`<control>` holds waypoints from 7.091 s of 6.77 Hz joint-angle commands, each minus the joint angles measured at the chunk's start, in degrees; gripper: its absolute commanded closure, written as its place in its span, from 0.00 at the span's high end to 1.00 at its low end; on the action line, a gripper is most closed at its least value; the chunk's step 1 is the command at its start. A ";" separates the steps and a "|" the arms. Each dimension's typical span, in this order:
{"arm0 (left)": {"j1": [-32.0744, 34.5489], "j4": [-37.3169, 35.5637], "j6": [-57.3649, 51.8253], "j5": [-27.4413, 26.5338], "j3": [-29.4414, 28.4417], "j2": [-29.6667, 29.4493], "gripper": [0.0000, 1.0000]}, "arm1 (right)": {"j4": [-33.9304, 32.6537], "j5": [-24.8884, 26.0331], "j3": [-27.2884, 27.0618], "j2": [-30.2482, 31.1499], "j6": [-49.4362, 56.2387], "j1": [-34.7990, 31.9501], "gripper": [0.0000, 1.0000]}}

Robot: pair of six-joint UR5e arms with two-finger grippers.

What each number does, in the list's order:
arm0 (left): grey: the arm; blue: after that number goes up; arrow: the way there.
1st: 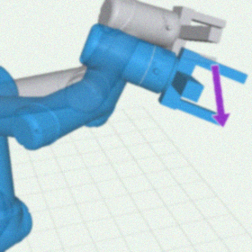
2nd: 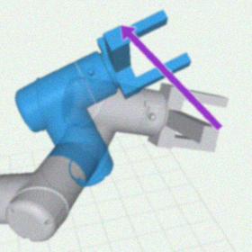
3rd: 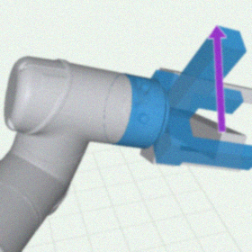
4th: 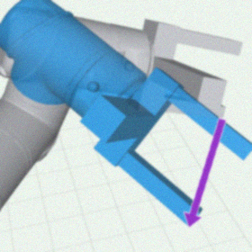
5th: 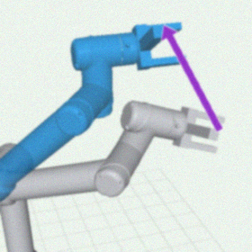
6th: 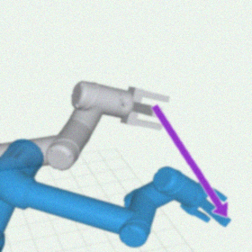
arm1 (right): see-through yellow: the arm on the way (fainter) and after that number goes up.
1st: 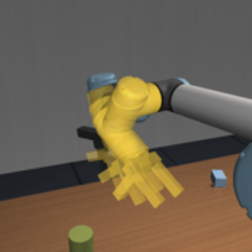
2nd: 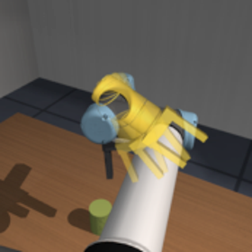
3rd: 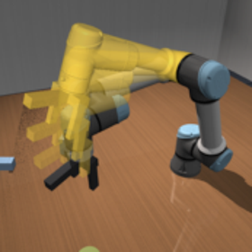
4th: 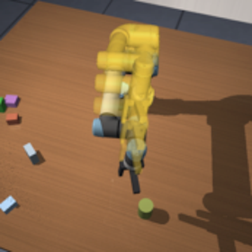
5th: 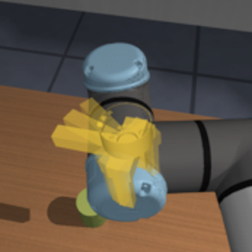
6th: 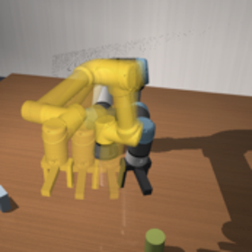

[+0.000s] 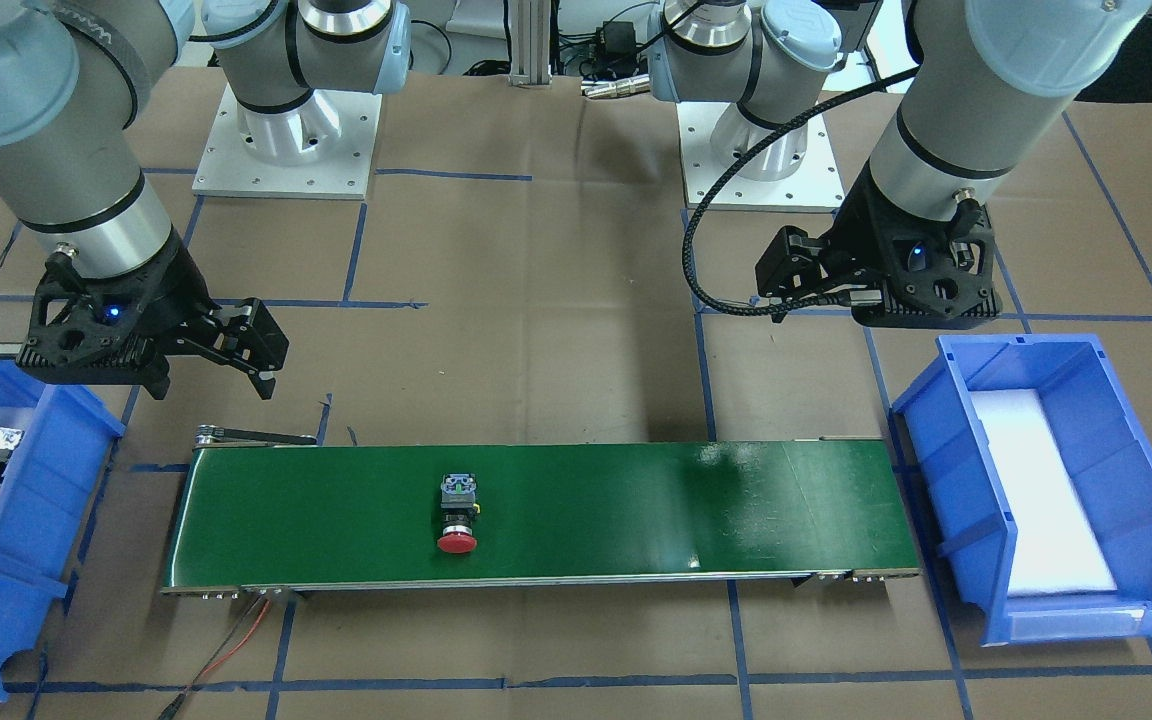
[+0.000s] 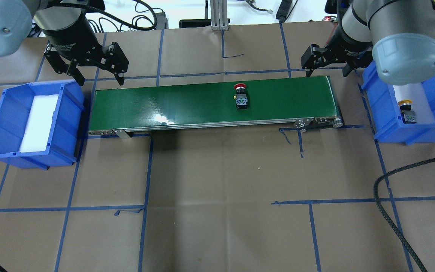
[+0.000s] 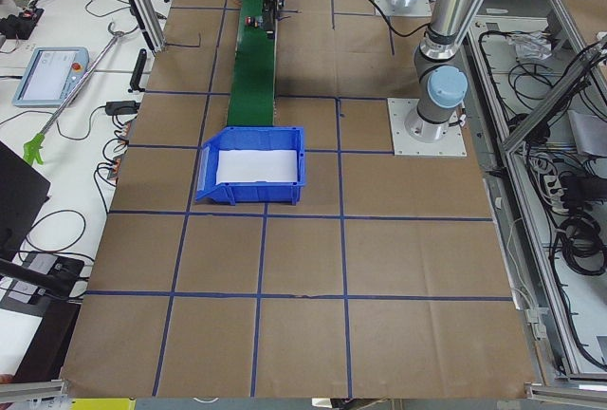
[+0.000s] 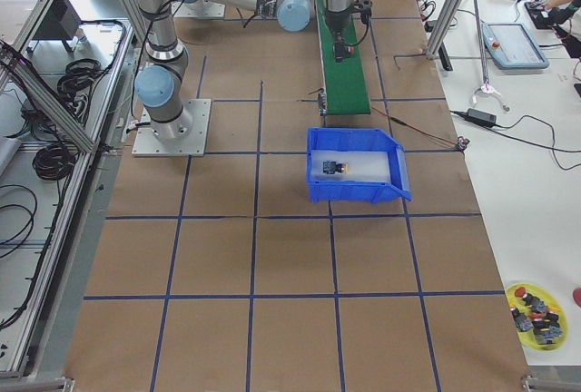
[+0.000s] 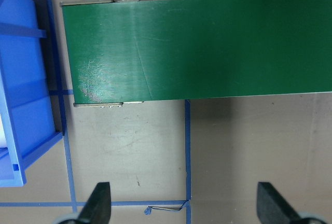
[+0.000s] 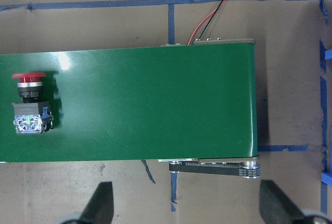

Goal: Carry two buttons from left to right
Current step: 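Move the right gripper back over the belt toward the red button, then lower the right gripper onto the red-capped button and close on it, then lift the red button and carry it to the blue bin, then lower the red button onto the foam beside the yellow button and release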

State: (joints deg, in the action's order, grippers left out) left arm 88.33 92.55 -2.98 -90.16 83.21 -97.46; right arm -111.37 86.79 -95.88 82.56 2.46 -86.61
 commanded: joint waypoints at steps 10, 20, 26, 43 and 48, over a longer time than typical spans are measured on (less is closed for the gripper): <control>-0.09 -0.18 0.70 1.65 0.19 0.07 1.00 | -2.09 -3.03 5.18 -11.45 -0.44 -2.59 0.99; -0.09 -0.44 0.70 1.74 0.28 0.07 1.00 | -6.04 -4.52 5.27 -19.80 -0.88 -2.68 0.99; -0.09 -0.44 0.87 1.74 0.28 0.07 1.00 | -3.86 2.24 5.35 -20.16 0.26 -2.59 0.06; -0.09 -0.53 1.05 1.74 0.19 0.07 1.00 | 0.90 4.27 19.51 -28.85 34.98 24.92 0.06; -0.09 -0.53 1.14 1.74 0.19 0.07 1.00 | 1.60 4.09 19.33 -31.06 34.71 24.92 0.18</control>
State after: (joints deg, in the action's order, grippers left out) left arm 88.24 92.02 -1.88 -88.42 83.41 -97.38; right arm -109.95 90.71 -76.51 51.79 37.21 -61.70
